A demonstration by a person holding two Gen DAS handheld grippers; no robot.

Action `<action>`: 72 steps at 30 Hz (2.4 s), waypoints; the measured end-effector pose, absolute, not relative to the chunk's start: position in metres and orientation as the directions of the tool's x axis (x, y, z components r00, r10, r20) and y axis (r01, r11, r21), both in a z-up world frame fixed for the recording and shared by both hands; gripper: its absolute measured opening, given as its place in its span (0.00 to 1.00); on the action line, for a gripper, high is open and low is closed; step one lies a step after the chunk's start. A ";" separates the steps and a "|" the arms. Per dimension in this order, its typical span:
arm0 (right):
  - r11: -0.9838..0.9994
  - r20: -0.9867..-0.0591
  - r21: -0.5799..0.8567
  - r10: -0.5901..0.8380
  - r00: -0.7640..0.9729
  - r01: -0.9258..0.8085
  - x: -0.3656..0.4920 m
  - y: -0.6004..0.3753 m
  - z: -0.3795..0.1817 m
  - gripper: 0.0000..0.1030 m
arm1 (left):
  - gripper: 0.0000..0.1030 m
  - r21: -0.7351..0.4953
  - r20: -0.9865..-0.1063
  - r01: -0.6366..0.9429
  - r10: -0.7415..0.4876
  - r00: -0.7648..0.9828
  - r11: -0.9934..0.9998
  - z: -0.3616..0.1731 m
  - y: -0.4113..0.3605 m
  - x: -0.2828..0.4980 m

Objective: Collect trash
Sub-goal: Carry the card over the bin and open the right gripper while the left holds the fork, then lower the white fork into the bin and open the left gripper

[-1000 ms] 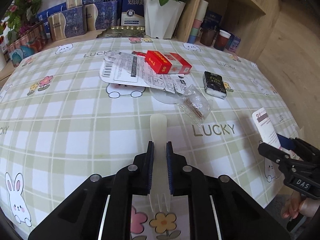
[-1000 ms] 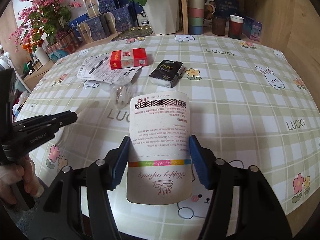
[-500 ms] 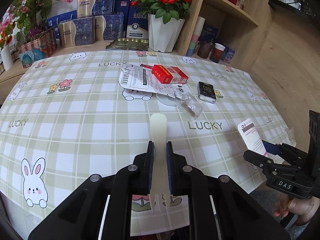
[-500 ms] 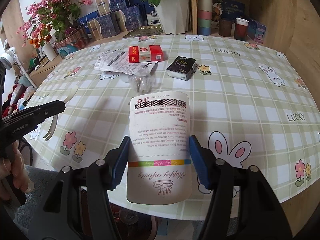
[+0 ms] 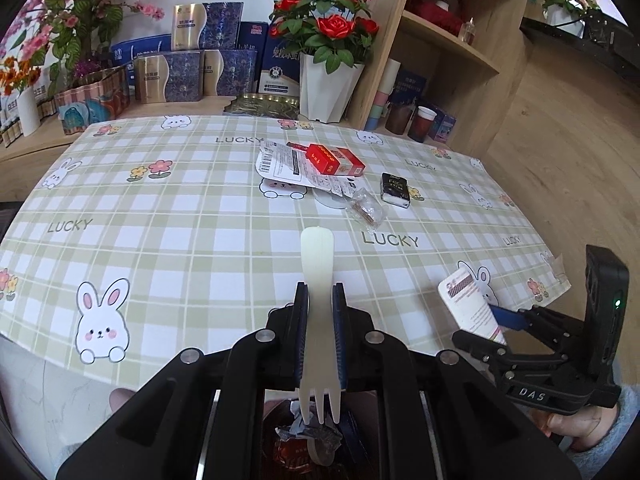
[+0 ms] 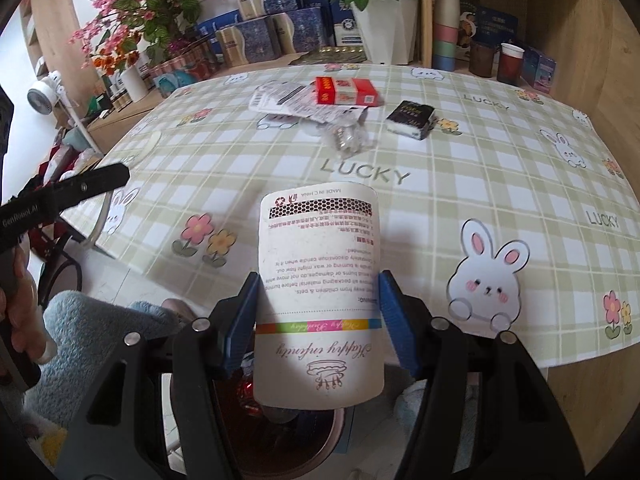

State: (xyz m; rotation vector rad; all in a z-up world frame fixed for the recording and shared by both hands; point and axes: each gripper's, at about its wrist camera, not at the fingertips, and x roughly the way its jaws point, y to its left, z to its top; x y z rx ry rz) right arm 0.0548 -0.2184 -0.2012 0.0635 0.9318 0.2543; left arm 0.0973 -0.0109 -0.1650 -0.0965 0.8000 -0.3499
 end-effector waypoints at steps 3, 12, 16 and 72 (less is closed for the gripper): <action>0.960 -0.795 0.168 0.267 0.545 -0.226 0.041 -0.208 -0.205 0.58 | 0.12 -0.216 -0.678 0.268 -0.342 0.651 0.939 -0.160 -0.003 0.083; 0.899 -0.851 0.243 0.378 0.365 -0.363 0.003 -0.171 -0.240 0.58 | 0.12 -0.229 -0.666 0.257 -0.344 0.661 0.939 -0.158 0.012 0.052; 0.881 -0.884 0.262 0.383 0.269 -0.394 0.003 -0.154 -0.272 0.58 | 0.12 -0.239 -0.665 0.246 -0.343 0.663 0.939 -0.160 0.019 0.043; 0.990 -0.685 0.078 0.141 0.715 -0.121 0.000 -0.223 -0.231 0.94 | 0.12 -0.190 -0.746 0.528 -0.471 0.470 0.828 -0.248 -0.018 0.017</action>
